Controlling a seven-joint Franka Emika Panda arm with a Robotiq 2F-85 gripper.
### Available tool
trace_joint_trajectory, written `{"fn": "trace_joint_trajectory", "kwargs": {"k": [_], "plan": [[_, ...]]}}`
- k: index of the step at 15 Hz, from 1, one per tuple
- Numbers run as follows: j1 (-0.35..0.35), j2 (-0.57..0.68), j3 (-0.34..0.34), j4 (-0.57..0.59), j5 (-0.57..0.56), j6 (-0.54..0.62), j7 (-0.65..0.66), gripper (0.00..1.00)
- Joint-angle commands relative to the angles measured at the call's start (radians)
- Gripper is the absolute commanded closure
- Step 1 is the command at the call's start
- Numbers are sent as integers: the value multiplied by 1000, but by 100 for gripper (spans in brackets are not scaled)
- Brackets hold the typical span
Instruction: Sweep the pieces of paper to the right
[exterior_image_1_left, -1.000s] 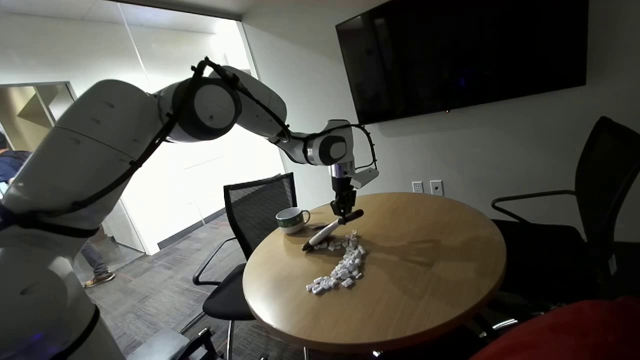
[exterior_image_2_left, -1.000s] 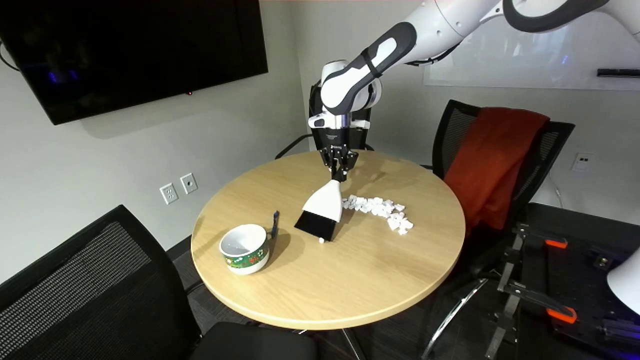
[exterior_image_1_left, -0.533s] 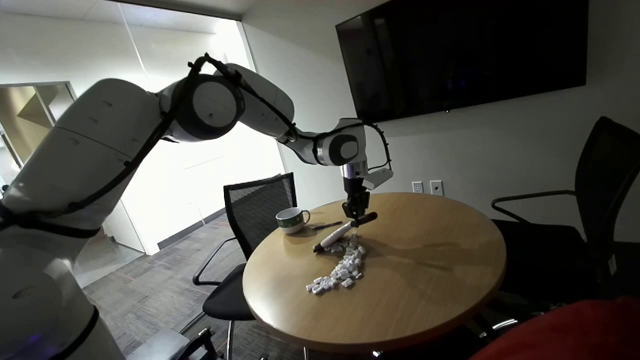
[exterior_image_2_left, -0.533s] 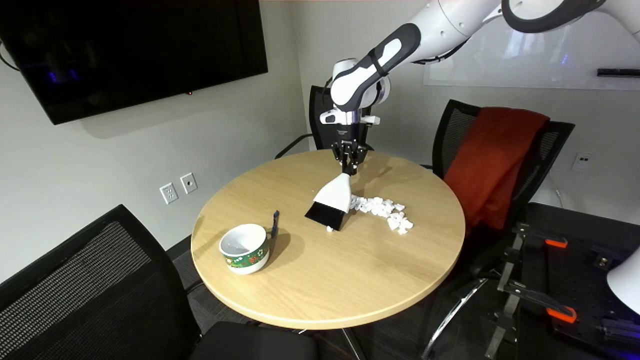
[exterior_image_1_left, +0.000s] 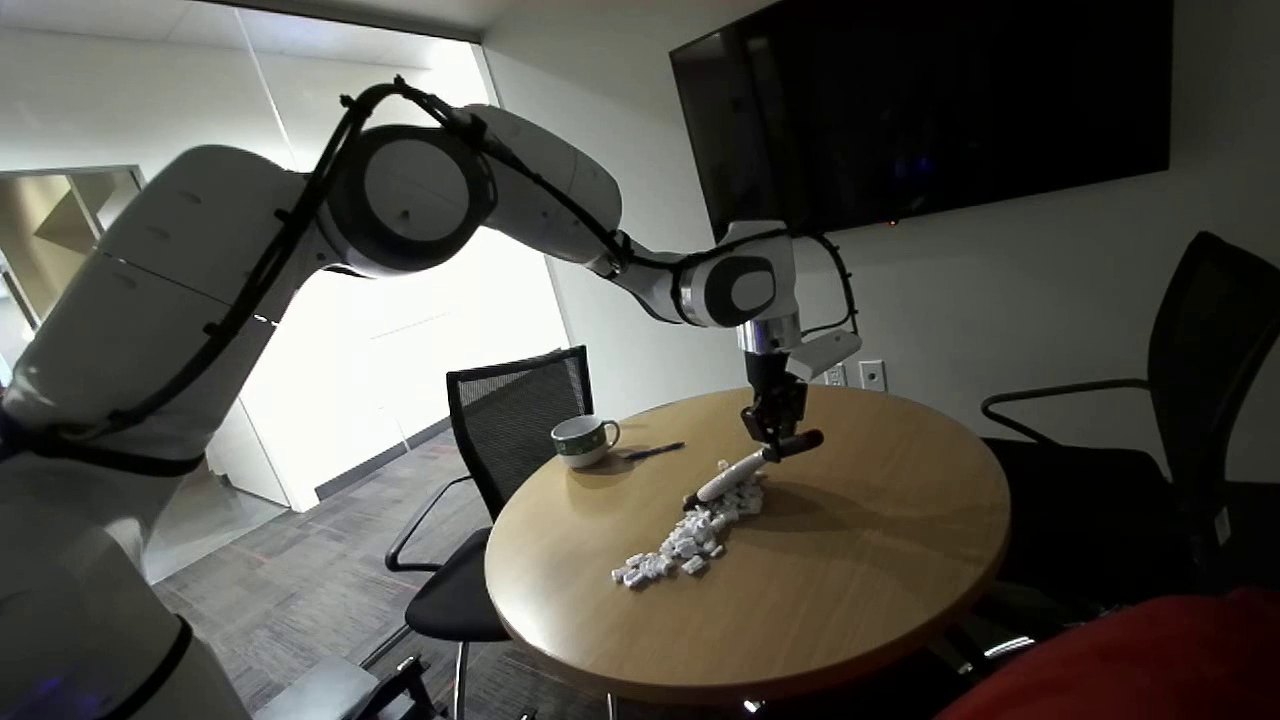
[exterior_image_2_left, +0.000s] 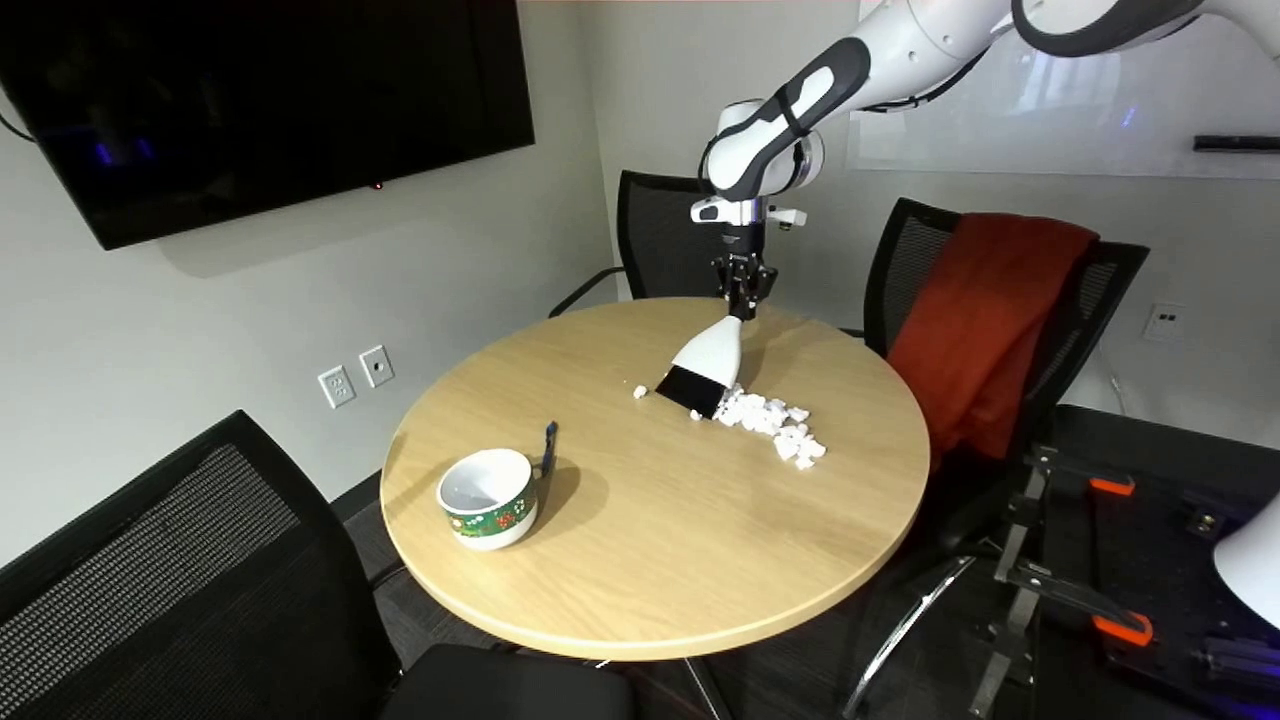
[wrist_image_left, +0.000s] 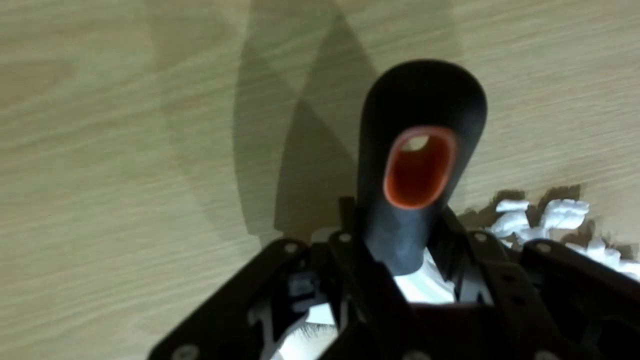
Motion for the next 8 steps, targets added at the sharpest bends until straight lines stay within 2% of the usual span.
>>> {"fn": "trace_joint_trajectory", "kwargs": {"k": [1,4,8], "plan": [[-21,-86,-23,-97,-33,57,-7,88],[-52,-135,2,-147,-18,77,-64,88],[-75,-227,67,-250,46,105,-222,88]]}}
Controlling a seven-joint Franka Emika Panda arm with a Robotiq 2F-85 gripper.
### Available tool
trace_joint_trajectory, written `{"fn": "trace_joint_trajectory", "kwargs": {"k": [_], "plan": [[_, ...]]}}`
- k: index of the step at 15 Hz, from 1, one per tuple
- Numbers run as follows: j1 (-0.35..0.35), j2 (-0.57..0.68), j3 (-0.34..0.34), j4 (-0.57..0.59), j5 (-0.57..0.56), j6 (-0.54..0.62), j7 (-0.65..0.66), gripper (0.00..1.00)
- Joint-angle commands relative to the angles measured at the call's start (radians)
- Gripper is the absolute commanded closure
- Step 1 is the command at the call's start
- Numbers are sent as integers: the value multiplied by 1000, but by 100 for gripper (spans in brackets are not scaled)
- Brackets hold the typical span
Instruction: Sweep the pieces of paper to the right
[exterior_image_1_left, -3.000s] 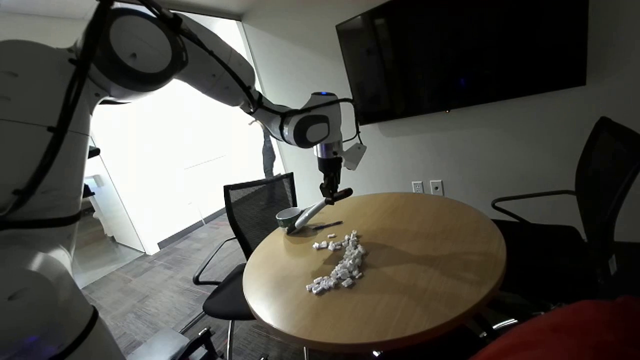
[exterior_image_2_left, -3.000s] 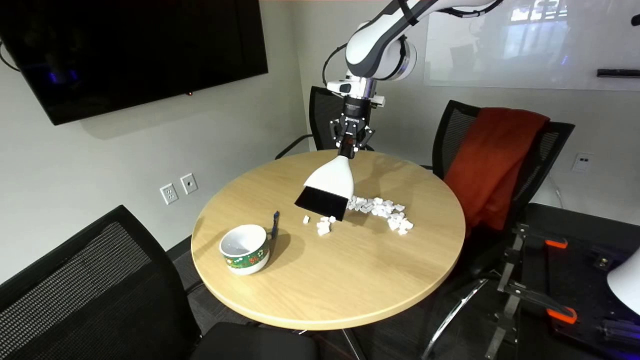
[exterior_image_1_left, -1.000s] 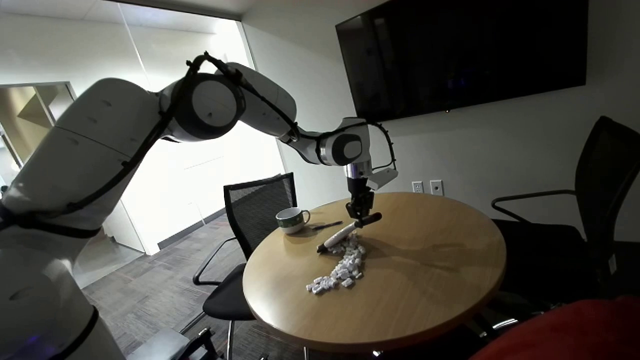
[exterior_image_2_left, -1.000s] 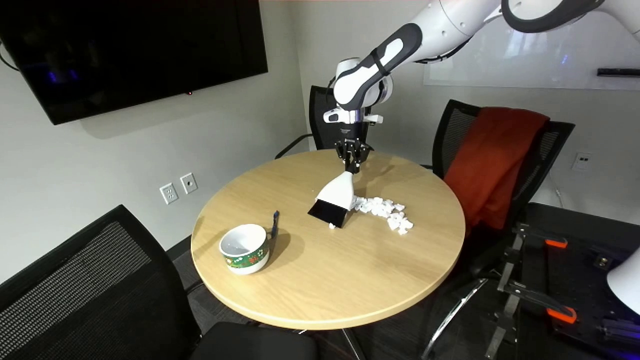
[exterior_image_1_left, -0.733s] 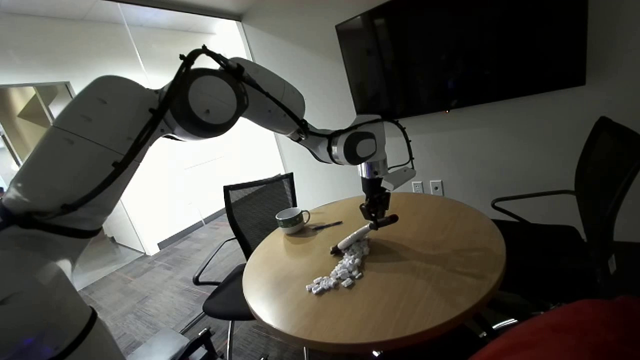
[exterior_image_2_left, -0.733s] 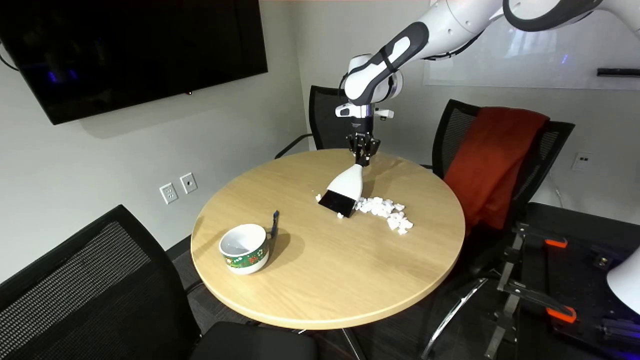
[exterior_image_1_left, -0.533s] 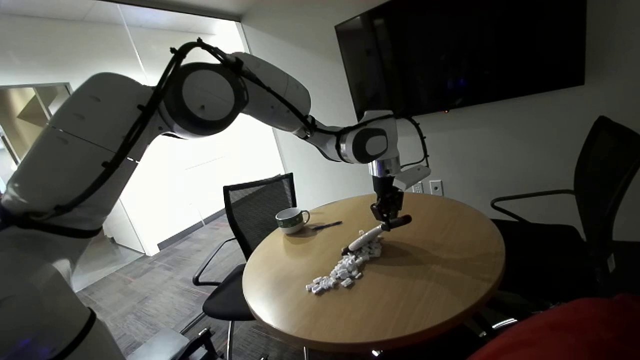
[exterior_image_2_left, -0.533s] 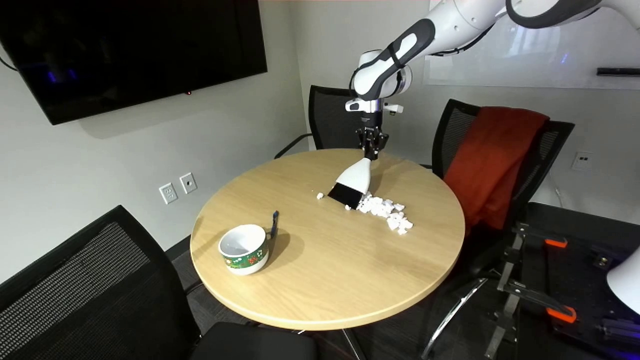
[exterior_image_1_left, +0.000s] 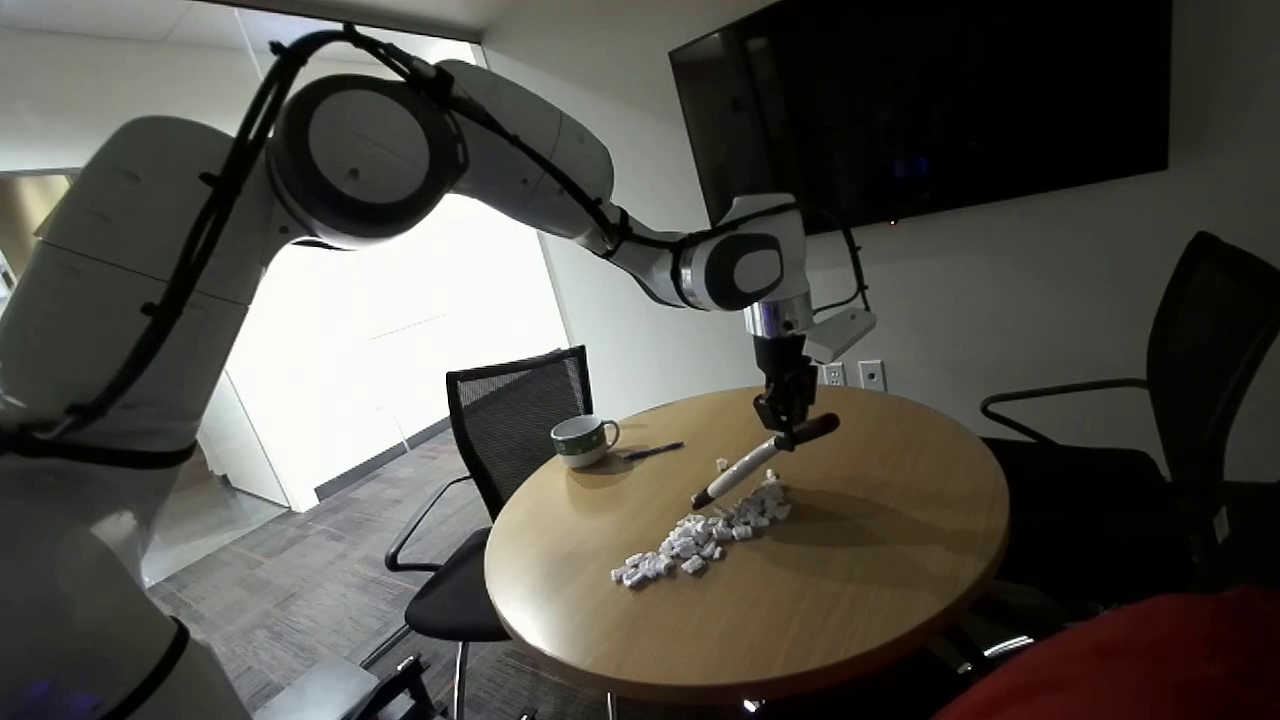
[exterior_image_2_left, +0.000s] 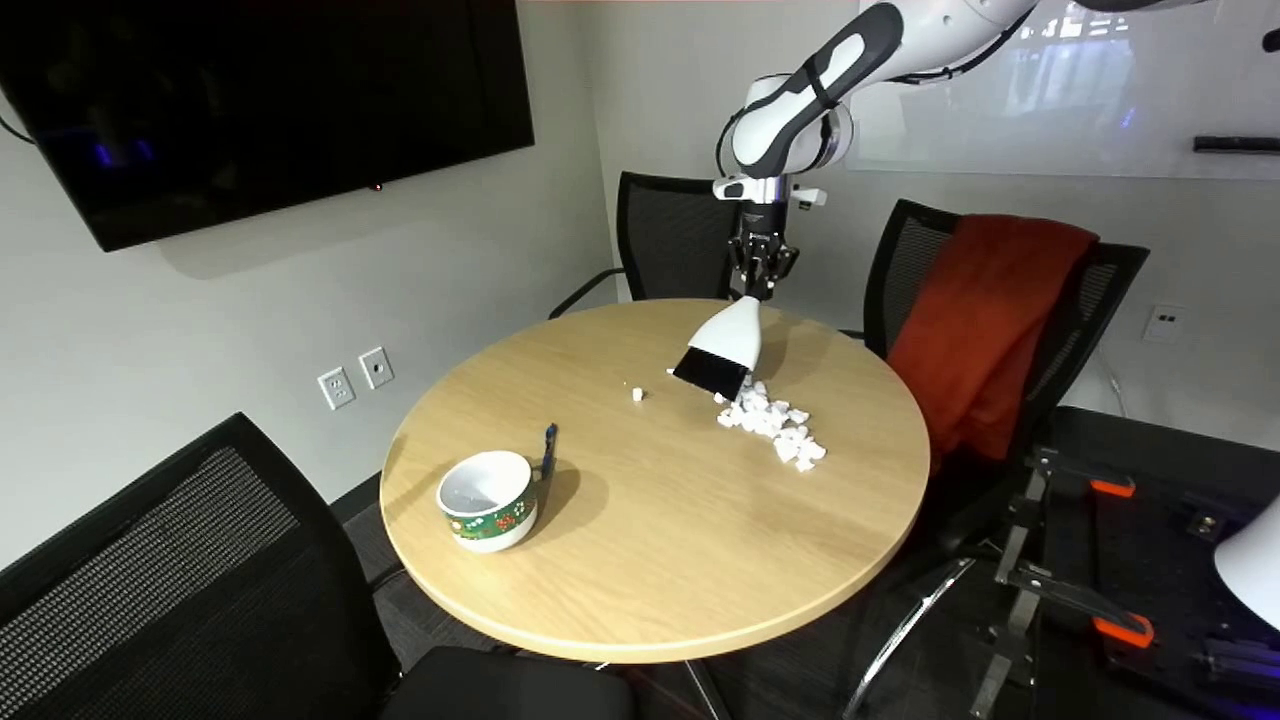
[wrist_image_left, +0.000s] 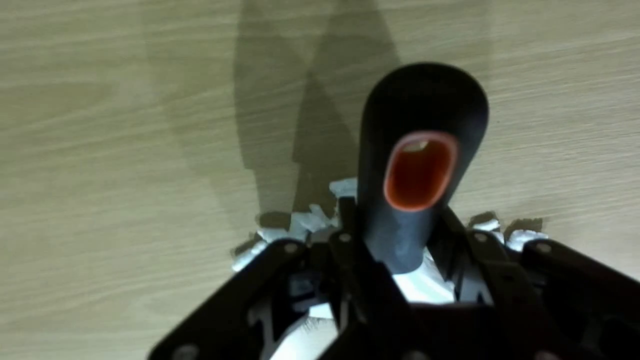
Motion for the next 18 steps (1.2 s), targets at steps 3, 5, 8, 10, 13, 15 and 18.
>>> {"fn": "trace_joint_trajectory", "kwargs": {"k": [3,5,8,10,13,15,18], "plan": [[8,-180,84,-228,84,77,-208,88],[43,-204,104,-287,92,101,-260,88],[106,-203,135,-359,91,174,-303,88],[135,-181,168,-393,102,252,-338,88],[145,-136,237,-406,151,337,-393,88],[144,-101,269,-384,173,327,-418,88],[152,-55,267,-353,163,301,-416,88]]}}
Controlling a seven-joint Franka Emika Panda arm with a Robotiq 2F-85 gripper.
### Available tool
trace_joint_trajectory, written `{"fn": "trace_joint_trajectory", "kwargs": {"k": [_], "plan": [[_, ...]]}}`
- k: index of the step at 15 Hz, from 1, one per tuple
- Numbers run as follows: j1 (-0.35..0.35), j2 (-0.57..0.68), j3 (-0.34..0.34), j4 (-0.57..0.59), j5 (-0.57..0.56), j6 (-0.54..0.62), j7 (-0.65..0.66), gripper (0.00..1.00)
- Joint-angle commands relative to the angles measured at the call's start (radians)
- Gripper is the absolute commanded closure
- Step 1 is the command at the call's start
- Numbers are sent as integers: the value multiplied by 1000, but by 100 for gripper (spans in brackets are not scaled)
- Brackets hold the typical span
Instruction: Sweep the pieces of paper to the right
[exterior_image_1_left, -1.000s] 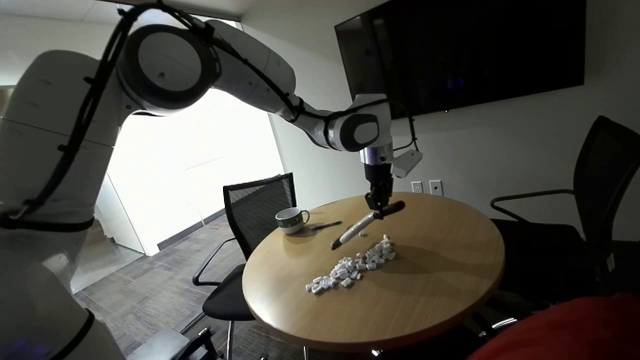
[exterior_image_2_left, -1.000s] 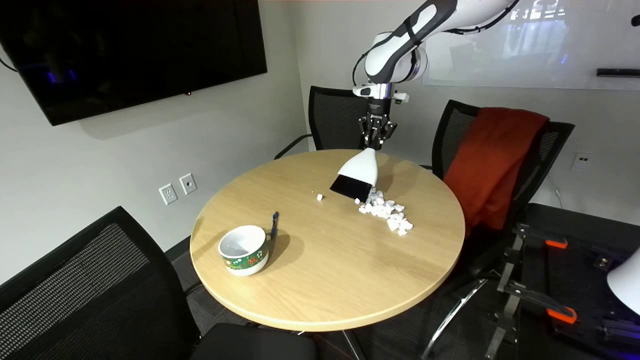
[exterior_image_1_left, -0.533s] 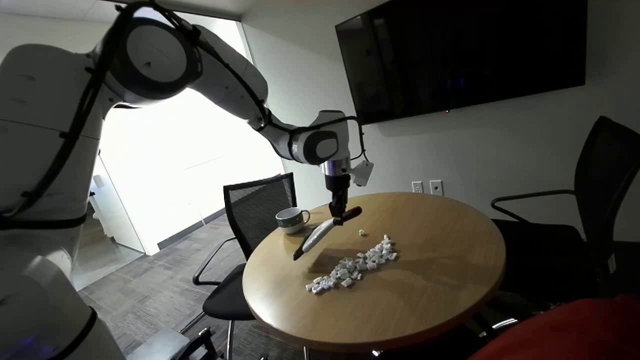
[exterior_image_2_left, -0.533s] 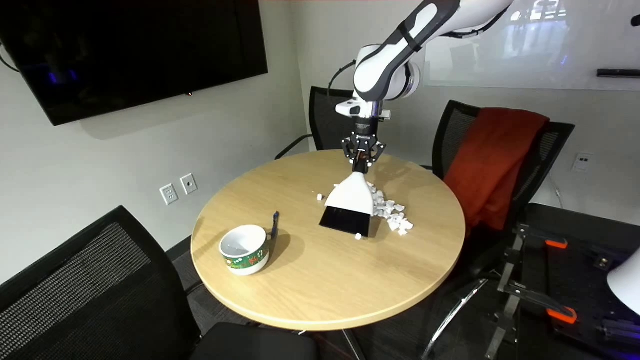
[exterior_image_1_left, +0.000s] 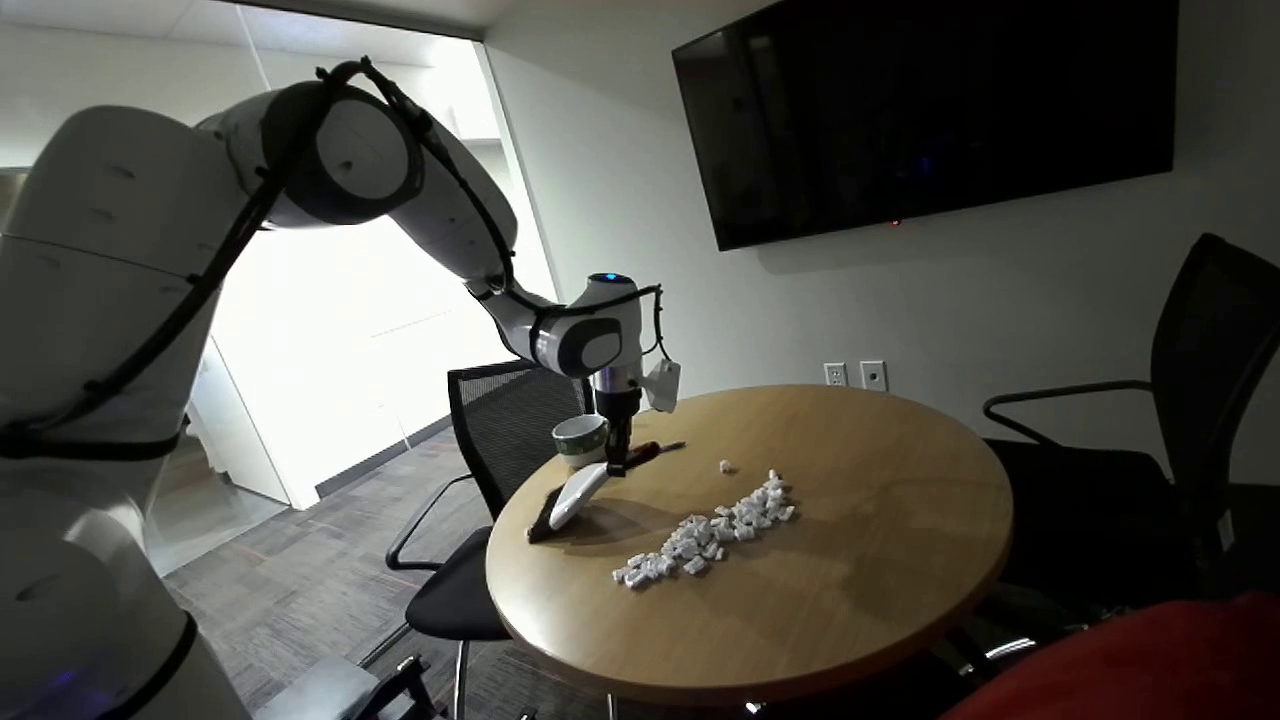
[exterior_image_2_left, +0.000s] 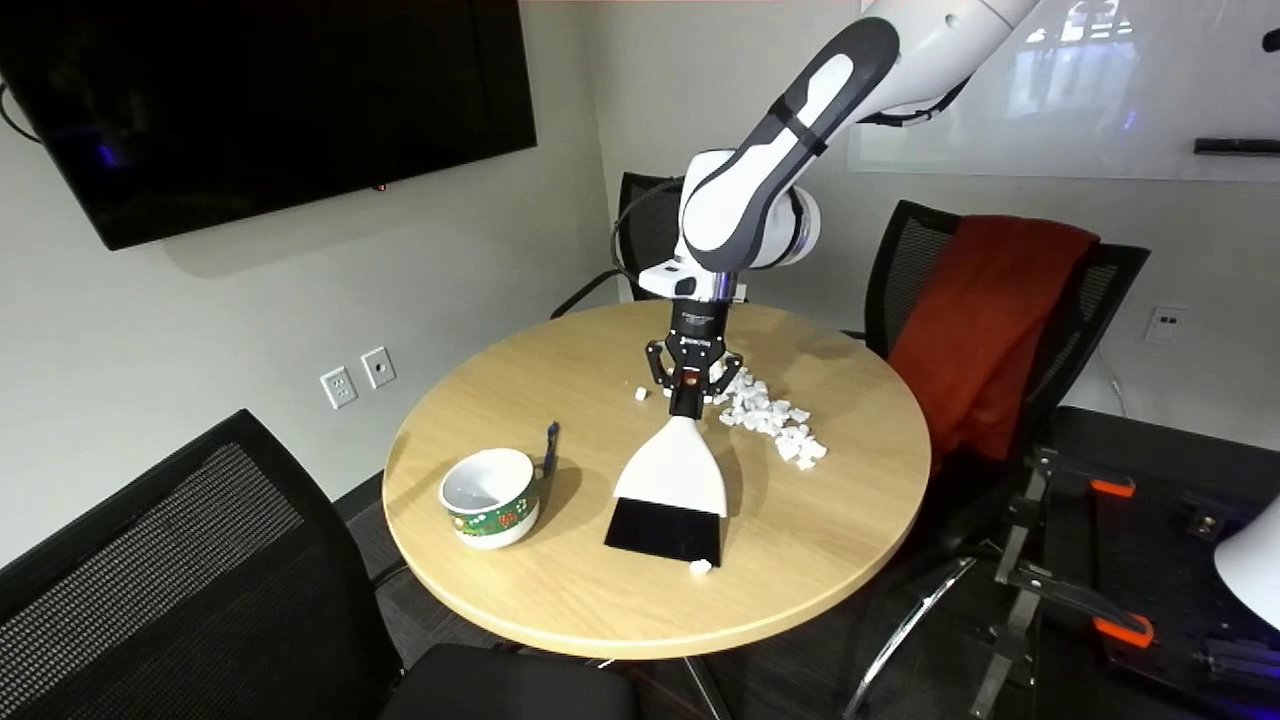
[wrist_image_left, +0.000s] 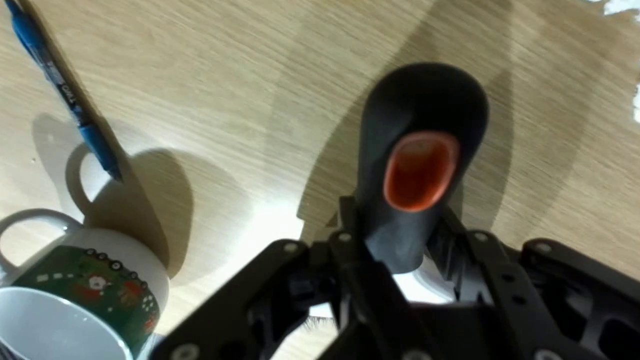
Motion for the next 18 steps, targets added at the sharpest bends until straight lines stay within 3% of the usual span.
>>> {"fn": "trace_joint_trajectory", "kwargs": {"k": [1,12,13,14,18], "plan": [[-4,47,2,45,14,-14,-37,88],[35,228,-56,185,-102,-18,17,85],[42,234,-62,188,-111,-13,25,38],[48,235,-67,186,-121,-7,34,37],[66,179,-73,116,-131,19,81,9]]}}
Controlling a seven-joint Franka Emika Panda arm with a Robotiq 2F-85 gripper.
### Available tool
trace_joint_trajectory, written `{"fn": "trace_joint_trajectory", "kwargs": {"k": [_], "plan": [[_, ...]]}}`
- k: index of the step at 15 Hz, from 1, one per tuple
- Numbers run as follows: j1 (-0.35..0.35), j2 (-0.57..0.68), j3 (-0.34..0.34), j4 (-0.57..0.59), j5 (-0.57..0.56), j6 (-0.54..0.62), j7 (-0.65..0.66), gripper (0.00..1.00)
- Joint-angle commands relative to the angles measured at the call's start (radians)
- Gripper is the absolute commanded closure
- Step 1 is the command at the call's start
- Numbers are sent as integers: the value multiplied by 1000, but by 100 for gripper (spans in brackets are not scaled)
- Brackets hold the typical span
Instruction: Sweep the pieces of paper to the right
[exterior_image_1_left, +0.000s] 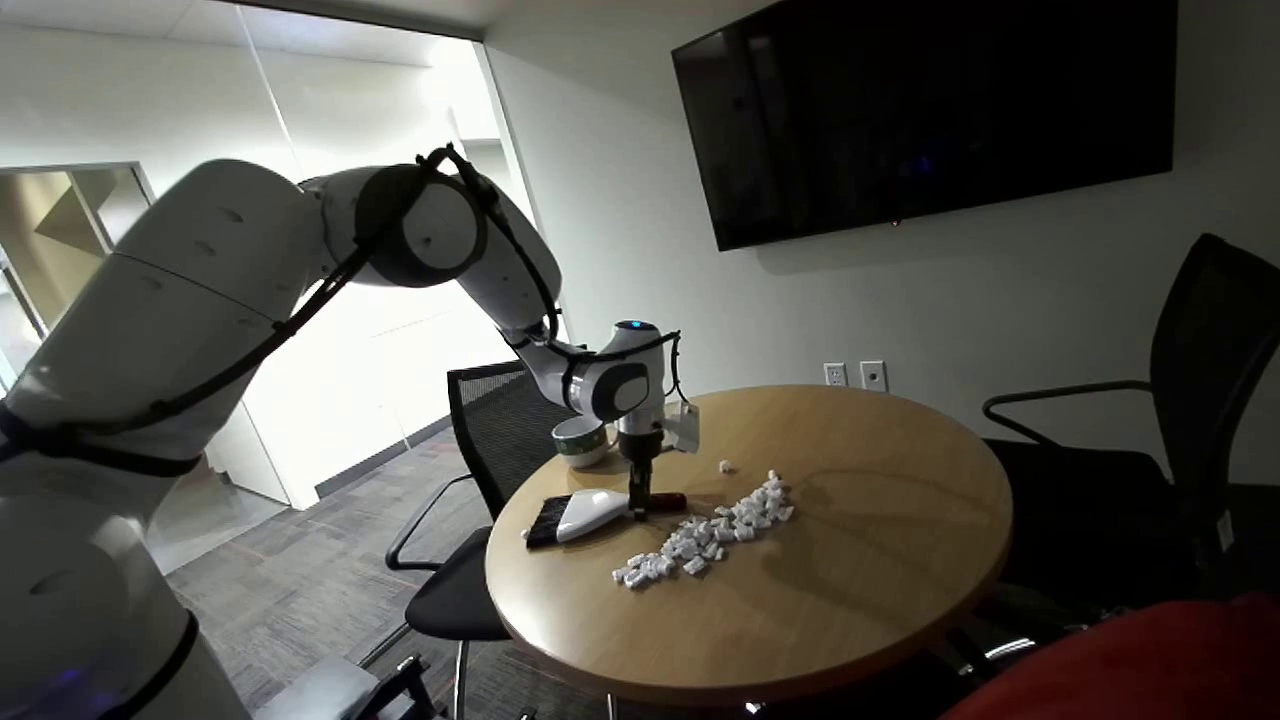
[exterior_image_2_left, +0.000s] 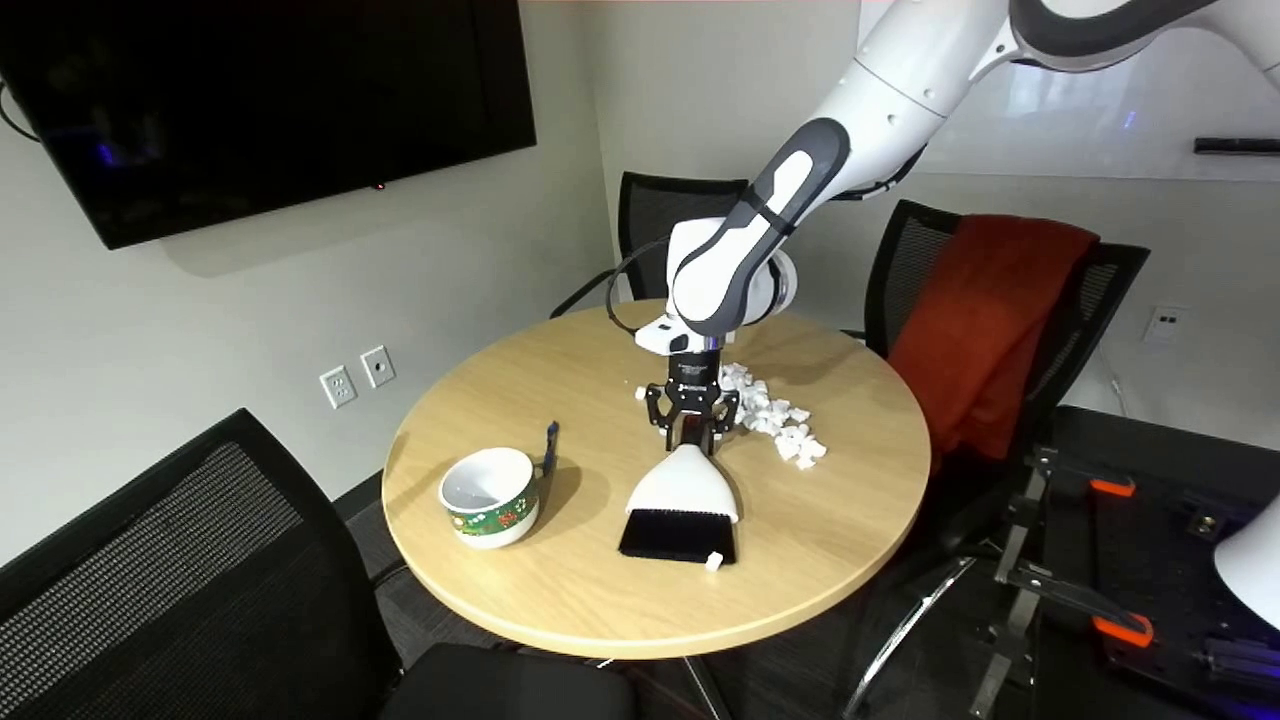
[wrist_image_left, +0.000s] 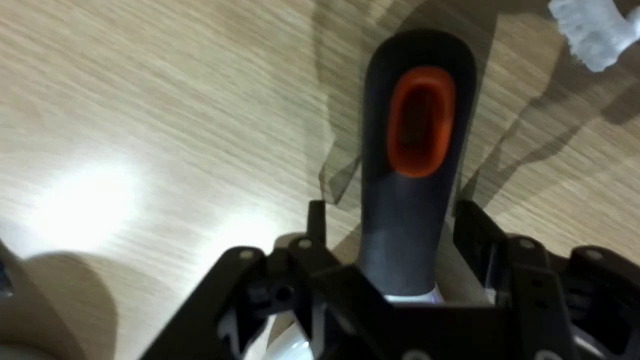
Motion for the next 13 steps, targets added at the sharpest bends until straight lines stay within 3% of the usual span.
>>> {"fn": "trace_joint_trajectory", "kwargs": {"k": [1,8,13], "plan": [[44,-79,-30,-82,-27,25,83,2],[140,-281,-118,-293,-157,72,342,0],[121,-418,-111,-390,-196,48,395,0]]}}
